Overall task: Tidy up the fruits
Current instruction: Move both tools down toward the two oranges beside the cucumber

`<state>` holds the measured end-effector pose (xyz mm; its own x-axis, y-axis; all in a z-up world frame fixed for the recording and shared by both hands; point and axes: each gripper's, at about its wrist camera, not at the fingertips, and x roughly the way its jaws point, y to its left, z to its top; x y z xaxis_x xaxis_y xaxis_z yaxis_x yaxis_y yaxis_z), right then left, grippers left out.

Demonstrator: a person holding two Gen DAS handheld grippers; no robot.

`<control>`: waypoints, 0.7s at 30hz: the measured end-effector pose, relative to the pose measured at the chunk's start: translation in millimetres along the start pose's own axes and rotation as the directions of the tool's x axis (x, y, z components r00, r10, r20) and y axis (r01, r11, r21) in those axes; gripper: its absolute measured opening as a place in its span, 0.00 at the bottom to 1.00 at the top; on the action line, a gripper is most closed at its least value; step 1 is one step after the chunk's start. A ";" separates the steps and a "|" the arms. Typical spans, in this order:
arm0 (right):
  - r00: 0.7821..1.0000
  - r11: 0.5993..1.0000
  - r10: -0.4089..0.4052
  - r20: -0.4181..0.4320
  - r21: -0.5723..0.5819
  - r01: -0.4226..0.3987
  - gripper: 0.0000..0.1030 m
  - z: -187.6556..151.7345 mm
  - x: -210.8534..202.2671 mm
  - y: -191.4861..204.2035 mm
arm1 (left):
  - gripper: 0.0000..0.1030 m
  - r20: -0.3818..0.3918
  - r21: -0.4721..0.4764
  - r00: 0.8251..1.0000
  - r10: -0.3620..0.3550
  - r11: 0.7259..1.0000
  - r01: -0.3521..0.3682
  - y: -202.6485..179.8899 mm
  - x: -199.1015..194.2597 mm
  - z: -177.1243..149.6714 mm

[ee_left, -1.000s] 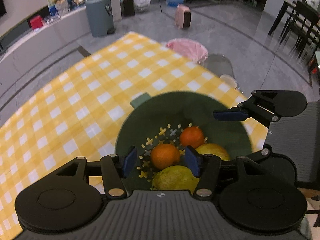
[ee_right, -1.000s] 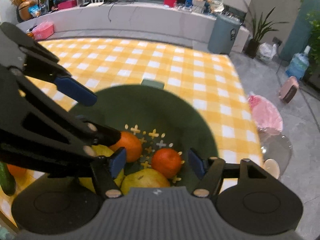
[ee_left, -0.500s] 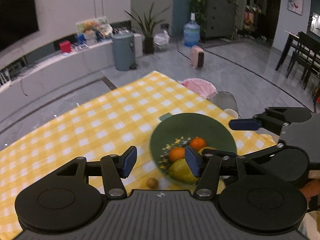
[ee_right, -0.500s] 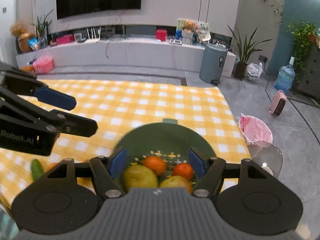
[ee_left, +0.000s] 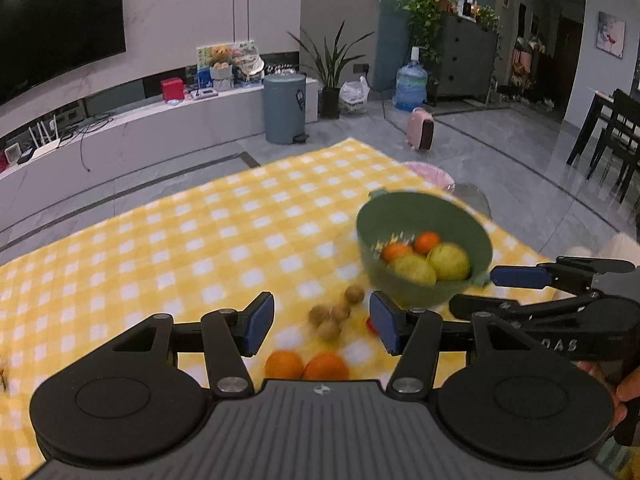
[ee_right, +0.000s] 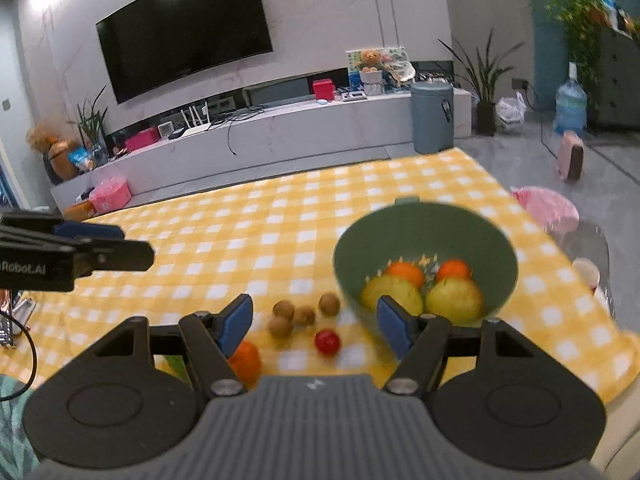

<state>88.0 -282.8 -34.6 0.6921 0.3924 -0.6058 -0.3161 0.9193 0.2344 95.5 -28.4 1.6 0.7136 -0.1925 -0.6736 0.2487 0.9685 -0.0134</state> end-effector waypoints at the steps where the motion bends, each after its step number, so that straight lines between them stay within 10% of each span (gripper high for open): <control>1: 1.000 1.000 0.003 -0.005 0.009 -0.003 0.64 -4.8 0.3 1.8 | 0.63 -0.007 0.007 1.000 0.001 1.000 -0.001 1.2 -0.8 -6.4; 21: 0.988 0.998 0.060 -0.142 0.033 -0.056 0.50 -38.0 51.7 51.6 | 0.50 -0.134 -0.030 0.991 0.015 0.999 -0.019 36.4 19.3 -55.1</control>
<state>82.8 -216.2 -82.7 0.5723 0.4390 -0.6926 -0.3326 0.8963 0.2933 82.2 11.8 -52.6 0.6229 -0.1549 -0.7668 0.2153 0.9763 -0.0224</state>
